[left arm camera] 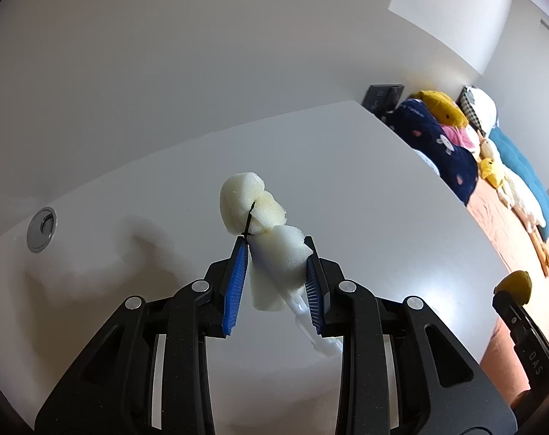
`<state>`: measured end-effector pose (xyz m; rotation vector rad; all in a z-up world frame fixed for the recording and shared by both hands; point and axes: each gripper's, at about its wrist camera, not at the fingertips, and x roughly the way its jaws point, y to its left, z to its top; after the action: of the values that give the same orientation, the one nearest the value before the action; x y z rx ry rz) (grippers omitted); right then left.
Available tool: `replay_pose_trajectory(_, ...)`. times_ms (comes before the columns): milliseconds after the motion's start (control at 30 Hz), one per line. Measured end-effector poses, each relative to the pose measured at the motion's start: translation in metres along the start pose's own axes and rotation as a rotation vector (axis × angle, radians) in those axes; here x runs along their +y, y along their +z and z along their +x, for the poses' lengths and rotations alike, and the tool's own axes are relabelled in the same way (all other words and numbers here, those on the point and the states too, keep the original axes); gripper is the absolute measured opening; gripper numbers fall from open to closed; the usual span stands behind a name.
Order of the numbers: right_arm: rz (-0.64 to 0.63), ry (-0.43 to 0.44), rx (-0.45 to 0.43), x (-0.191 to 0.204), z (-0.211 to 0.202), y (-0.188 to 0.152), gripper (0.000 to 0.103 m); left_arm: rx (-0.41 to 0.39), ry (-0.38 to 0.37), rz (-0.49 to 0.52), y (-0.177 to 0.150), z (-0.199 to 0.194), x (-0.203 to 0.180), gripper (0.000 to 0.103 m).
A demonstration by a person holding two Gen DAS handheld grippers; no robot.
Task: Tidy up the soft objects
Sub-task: 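Lift the white plush and brown plush and carry them over the black bin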
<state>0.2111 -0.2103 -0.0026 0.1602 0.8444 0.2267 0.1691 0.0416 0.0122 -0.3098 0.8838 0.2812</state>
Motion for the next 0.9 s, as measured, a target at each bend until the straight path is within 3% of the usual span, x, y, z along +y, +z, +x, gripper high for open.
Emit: replay_pose_trajectory(900,0.045,-0.058,-0.065,-0.041,-0.101,-0.071,0.028,-0.012,-0.098,0.187,-0.075,-0.057,-0.066,0.031)
